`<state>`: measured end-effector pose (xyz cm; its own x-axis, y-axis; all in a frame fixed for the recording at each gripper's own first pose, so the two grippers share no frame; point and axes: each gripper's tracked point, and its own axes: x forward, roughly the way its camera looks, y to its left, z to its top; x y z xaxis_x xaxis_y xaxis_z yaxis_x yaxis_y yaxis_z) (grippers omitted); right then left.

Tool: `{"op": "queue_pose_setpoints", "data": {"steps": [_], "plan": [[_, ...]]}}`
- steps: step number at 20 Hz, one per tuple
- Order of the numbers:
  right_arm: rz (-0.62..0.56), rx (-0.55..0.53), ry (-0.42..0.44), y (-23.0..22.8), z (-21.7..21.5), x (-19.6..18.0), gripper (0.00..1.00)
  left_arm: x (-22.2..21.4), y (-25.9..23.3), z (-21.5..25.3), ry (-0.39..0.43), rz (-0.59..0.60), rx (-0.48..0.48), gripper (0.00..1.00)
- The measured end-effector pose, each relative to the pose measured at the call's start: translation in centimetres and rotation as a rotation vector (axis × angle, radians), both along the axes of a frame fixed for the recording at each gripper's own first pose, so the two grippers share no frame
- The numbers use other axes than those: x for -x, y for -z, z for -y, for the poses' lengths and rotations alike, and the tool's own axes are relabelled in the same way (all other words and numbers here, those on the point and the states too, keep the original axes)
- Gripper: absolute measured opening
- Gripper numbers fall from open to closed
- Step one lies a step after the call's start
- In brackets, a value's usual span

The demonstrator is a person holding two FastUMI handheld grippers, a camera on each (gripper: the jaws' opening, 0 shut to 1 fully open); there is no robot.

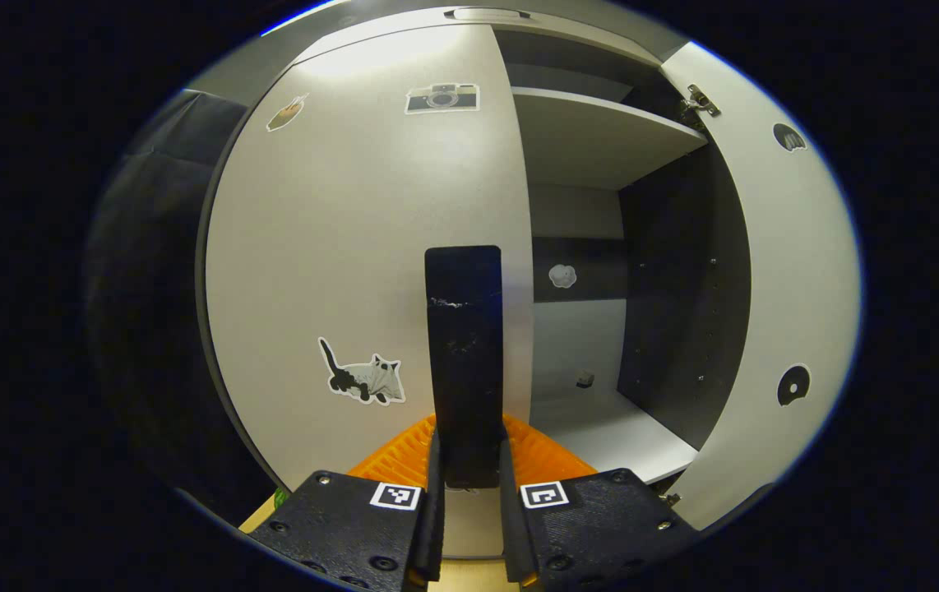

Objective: Open the right door of the double-door shoe cabinet with the right hand, and open the left door with the left hand.

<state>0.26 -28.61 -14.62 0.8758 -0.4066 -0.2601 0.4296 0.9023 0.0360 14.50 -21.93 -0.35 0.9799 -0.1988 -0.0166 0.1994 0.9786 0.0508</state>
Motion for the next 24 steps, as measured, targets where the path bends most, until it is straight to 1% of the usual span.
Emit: {"op": "queue_pose_setpoints", "data": {"steps": [2,4,8,13,17,24], "plan": [[0.001,0.012,0.003,-0.7,-0.1,0.5,0.01,0.2,0.1,0.0,0.004,-0.017,0.022,0.27],[0.002,0.029,0.008,-1.6,-0.1,1.1,0.01,0.4,0.3,-0.1,0.010,-0.023,0.018,0.22],[0.009,0.068,0.015,-3.2,-1.3,1.5,0.01,1.5,0.4,-0.5,0.030,-0.008,0.026,0.19],[0.022,0.086,0.000,-3.6,-3.3,2.0,0.01,2.8,0.5,-1.0,0.054,-0.020,0.040,0.19],[0.015,0.094,0.003,-4.2,-3.6,1.8,0.00,2.7,0.6,-1.2,0.060,-0.030,0.041,0.19],[0.018,0.098,0.030,-4.4,-3.7,2.6,0.01,2.5,0.5,-1.5,0.073,-0.045,0.065,0.19]]}}
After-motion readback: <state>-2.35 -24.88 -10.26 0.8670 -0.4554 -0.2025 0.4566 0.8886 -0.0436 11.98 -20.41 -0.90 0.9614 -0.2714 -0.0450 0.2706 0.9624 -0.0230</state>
